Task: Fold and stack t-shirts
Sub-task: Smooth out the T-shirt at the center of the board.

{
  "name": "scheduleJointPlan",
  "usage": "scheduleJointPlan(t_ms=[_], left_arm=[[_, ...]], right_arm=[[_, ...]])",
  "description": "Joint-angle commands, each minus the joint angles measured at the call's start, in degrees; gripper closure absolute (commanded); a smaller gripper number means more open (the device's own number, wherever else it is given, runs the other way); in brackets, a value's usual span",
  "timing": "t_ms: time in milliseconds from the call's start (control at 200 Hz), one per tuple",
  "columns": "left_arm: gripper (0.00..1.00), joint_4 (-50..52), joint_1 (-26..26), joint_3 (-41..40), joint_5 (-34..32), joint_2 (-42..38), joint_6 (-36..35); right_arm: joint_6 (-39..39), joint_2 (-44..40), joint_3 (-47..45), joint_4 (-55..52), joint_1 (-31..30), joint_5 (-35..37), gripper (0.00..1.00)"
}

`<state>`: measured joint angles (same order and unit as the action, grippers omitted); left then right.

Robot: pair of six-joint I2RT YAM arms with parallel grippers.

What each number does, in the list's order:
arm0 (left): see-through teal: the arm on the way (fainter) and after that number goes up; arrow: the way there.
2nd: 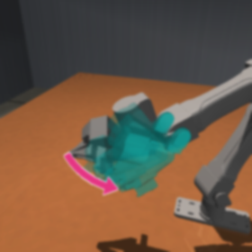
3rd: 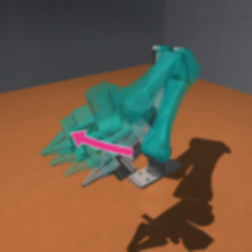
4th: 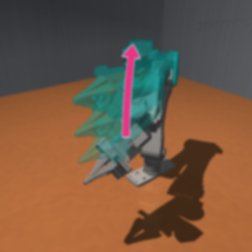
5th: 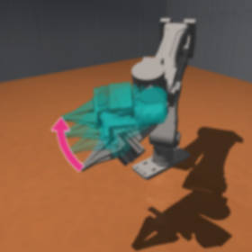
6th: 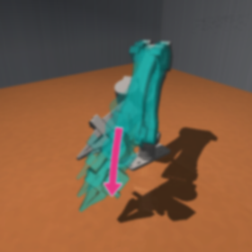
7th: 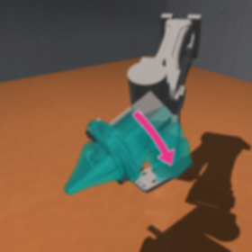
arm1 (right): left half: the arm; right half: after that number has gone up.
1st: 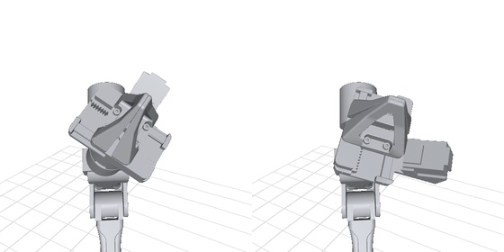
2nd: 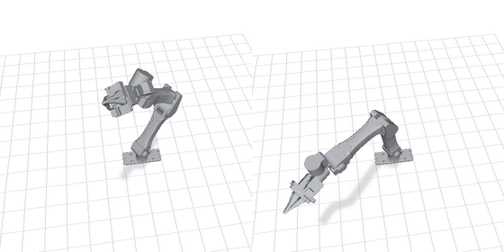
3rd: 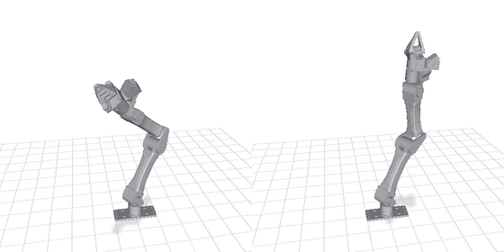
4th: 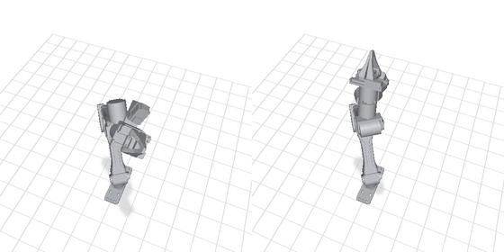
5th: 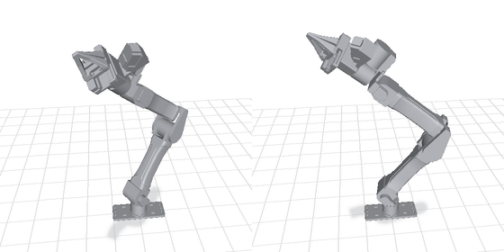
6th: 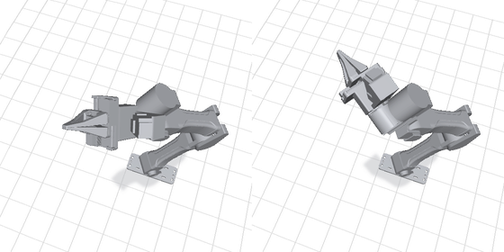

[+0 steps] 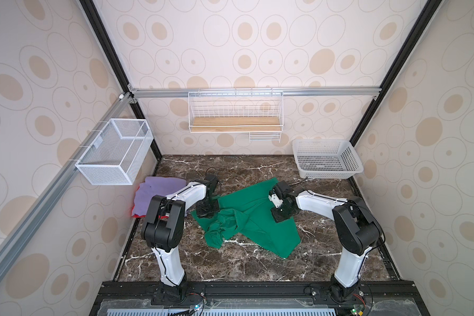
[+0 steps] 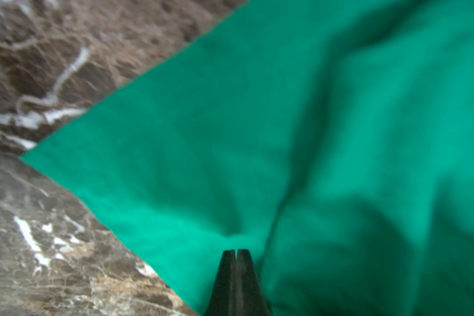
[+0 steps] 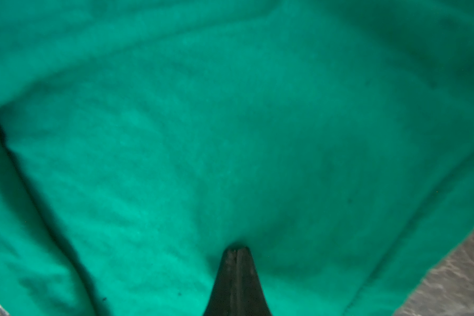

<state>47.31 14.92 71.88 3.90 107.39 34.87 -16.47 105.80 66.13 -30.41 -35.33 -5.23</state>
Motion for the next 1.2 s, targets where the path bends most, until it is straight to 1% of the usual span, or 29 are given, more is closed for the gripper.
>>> scheduleJointPlan(t_ms=[0,90,185,401,546,631,751,801,866,931,1022,1082,1122,1197], left_arm=[[1.0,1.2,-0.27,4.61,-0.72,2.47,0.66],[1.0,3.29,-0.55,9.31,-1.4,5.58,0.07],[1.0,6.31,-1.86,16.95,-0.05,11.89,-0.46],[1.0,16.31,-3.22,39.68,2.68,29.46,-2.76],[1.0,20.16,-3.32,50.84,3.22,36.84,-3.51],[1.0,23.56,-3.9,60.49,3.86,42.01,-4.52],[1.0,26.07,-5.93,74.2,7.96,49.75,-4.82],[1.0,25.45,-7.08,78.24,10.37,52.26,-4.15],[1.0,23.1,-8.58,80.91,14.86,54.19,-3.73],[1.0,19.99,-9.93,80.89,17.55,54.6,-3.08],[1.0,13.67,-11.46,78.51,18.98,53.47,-2.97],[0.97,9.41,-12.26,76.93,18.27,52.53,-2.76],[0.92,6.77,-12.74,76.58,17.99,52.21,-2.58],[0.72,3.87,-13.56,78.13,18.11,52.03,-2.19]], right_arm=[[-0.24,-0.13,-1.83,-1.23,-0.31,-1.63,1.0],[-0.73,-0.18,-2.72,-1.22,-0.3,-1.54,1.0],[-1.34,-0.14,-3.17,-2.07,-0.24,-1.54,1.0],[-3.41,-2.66,-6.47,-3.05,0.35,-2.19,1.0],[-4.44,-5.53,-9.75,-3.07,0.43,-3.63,1.0],[-5.0,-6.6,-11.84,-2.46,0.4,-4.08,1.0],[-5.84,-6.42,-14.91,-1.44,0.42,-4.52,1.0],[-6.24,-5.65,-16.02,-0.91,0.37,-5.07,1.0],[-6.73,-4.2,-16.72,-0.69,0.43,-6.03,1.0],[-7.12,-2.97,-17.73,-0.01,0.43,-6.61,1.0],[-7.68,-1.88,-18.72,0.92,0.49,-6.78,1.0],[-8.0,-1.39,-19.41,1.83,0.9,-6.98,1.0],[-7.97,-0.97,-19.73,2.28,1.51,-6.9,1.0],[-7.77,-0.47,-19.47,2.13,3.25,-5.85,1.0]])
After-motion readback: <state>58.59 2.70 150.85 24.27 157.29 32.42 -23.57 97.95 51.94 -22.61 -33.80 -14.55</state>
